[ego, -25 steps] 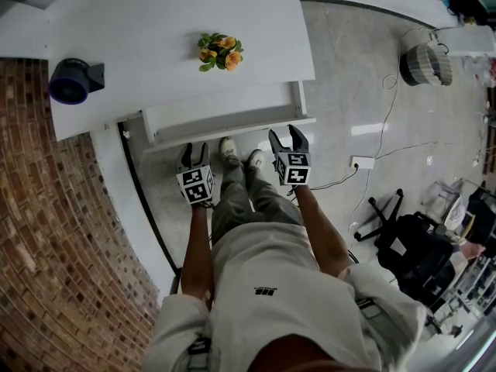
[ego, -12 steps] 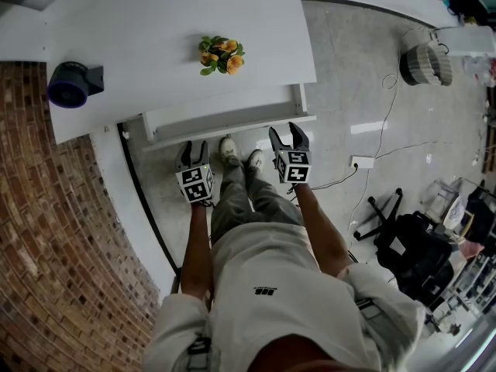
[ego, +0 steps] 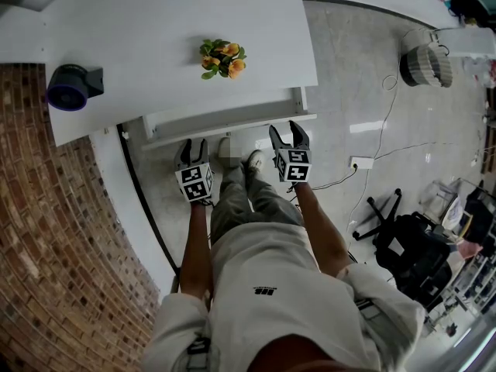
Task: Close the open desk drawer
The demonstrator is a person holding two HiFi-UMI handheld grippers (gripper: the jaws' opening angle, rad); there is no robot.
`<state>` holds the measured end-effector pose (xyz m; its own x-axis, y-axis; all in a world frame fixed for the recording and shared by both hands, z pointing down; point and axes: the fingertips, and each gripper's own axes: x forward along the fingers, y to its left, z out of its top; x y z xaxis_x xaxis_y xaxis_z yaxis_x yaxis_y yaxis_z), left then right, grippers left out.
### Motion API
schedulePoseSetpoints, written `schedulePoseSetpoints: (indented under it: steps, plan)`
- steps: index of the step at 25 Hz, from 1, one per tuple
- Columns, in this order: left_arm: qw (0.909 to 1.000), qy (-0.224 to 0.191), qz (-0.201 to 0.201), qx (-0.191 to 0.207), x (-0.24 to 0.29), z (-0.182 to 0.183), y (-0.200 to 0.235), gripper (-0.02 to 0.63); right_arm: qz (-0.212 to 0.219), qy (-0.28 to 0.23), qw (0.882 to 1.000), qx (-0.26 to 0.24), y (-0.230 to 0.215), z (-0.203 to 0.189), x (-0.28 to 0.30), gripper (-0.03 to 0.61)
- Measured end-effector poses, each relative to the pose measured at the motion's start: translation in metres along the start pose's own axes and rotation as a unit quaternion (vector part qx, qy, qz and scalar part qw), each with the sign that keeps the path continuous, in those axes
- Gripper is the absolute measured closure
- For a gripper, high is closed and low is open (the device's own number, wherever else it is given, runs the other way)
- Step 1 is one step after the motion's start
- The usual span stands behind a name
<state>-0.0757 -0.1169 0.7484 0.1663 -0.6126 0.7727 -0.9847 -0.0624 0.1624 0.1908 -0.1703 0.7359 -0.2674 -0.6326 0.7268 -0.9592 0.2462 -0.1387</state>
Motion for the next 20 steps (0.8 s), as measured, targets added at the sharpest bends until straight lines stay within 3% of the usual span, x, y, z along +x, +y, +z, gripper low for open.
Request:
schedulePoseSetpoints:
  steps: [20]
  plan:
    - [1.0000, -0.004, -0.003, 0.001, 0.014, 0.018, 0.007, 0.426, -0.008, -0.001, 1.000, -0.009, -0.005, 0.013, 0.018, 0.304]
